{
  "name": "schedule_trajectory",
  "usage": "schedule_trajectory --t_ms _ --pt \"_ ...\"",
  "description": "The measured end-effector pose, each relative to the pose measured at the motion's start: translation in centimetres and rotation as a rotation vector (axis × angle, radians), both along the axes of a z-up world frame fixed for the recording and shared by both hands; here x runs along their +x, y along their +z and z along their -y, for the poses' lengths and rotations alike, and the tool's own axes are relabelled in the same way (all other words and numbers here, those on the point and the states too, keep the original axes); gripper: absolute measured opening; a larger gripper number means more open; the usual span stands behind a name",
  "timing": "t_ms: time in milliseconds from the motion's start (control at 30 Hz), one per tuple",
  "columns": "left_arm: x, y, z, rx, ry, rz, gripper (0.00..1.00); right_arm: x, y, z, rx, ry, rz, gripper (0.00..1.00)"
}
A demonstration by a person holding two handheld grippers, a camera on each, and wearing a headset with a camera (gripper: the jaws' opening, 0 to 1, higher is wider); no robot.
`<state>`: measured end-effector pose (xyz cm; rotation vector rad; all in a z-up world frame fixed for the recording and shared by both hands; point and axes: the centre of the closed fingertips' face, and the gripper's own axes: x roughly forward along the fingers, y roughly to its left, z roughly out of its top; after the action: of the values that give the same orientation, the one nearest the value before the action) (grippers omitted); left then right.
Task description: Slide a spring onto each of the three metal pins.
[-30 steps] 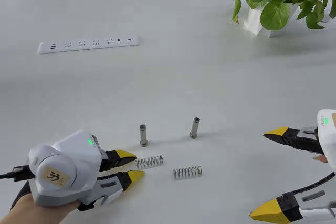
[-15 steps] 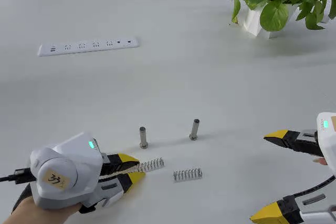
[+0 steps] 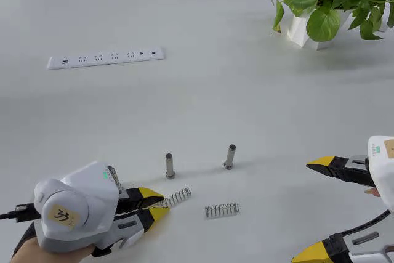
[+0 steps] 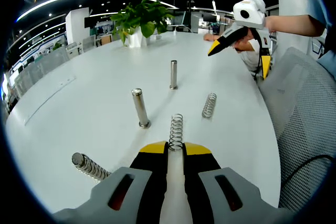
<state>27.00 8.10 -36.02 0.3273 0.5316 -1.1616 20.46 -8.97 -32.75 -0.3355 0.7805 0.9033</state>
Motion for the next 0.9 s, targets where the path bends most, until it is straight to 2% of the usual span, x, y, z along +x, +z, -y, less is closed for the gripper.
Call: schedule_trajectory --t_ms 533,900 --pt "0.0 0.7 -0.1 -0.042 0.034 -0.03 0.07 -0.2 -0.1 -0.5 0.002 0.009 -0.003 0.96" --pt "0.1 1.4 -0.2 -0.057 0.044 -0.025 0.06 -0.2 -0.1 -0.8 0.003 0.013 -0.003 0.96"
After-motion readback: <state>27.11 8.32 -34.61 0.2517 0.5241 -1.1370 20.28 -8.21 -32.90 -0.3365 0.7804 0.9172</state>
